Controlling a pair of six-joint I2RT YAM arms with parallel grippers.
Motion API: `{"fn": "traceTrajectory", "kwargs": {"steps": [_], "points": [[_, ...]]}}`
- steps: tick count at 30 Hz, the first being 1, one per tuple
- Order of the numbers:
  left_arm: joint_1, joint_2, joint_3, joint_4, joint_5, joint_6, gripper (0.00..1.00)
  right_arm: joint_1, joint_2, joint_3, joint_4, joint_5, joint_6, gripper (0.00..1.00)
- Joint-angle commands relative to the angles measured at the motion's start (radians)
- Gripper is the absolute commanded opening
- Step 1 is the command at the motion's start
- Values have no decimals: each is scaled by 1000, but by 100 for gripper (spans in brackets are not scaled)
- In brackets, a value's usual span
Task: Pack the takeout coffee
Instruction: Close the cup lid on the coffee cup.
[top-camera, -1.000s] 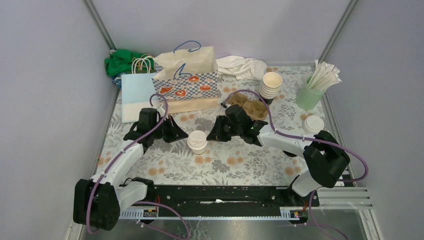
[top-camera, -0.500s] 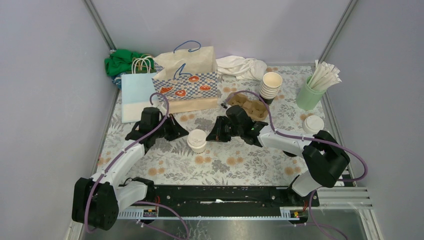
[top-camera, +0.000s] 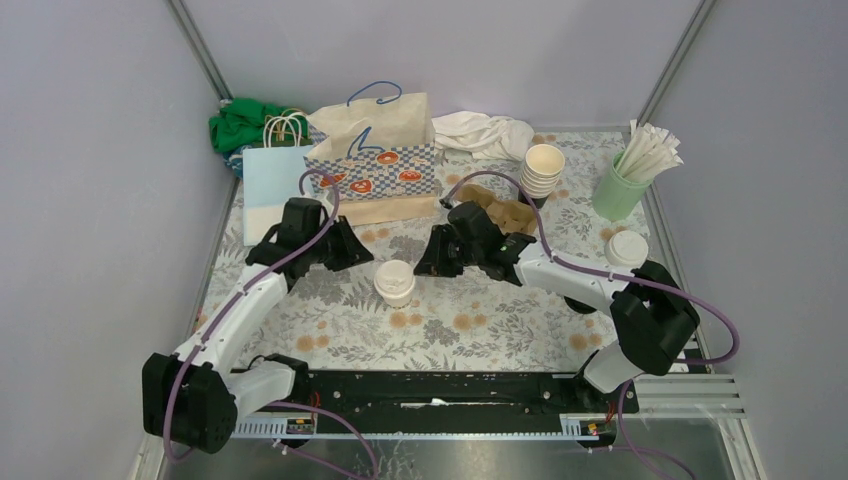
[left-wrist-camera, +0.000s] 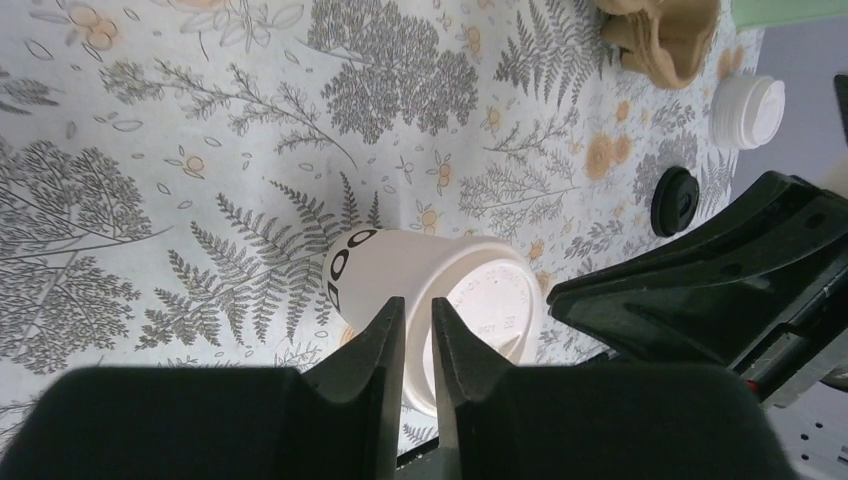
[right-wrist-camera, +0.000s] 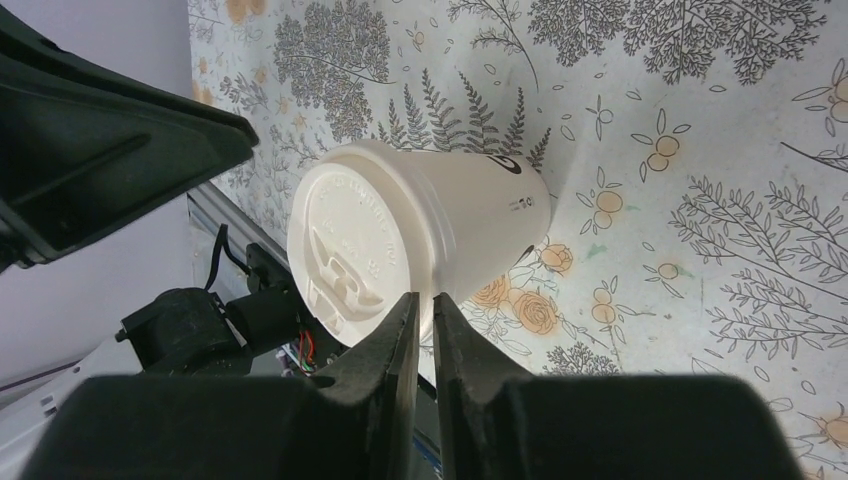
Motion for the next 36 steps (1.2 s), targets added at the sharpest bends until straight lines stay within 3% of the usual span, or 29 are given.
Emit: {"fn": "traceTrajectory", "kwargs": {"steps": [1,8,10,14,18,19,23,29,36], "points": [[4,-35,82,-75,-68,46,22,3,-40,60,-52,41,-39,18],[4,-124,16,-25,14,30,30,12,-113,-6,-44,59,-42,28],[4,-146,-23,11,50,1,35,35,-143,-40,-36,93,-42,40],[4,-258,-119,84,83,-46,62,68,-172,-92,12,116,-19,68],[3,-287,-132,56,74,-37,80,120,-123,-11,-86,217,-44,87],[3,-276,-131,50,74,-34,82,132,-106,13,-107,237,-52,87],[-3,-252,-165,73,77,-68,75,139,-57,41,-84,235,-48,70],[-5,-296,-259,189,94,-141,67,138,-25,36,-11,221,-7,63],[-5,-244,-287,260,100,-159,56,136,11,86,-69,289,10,53]]}}
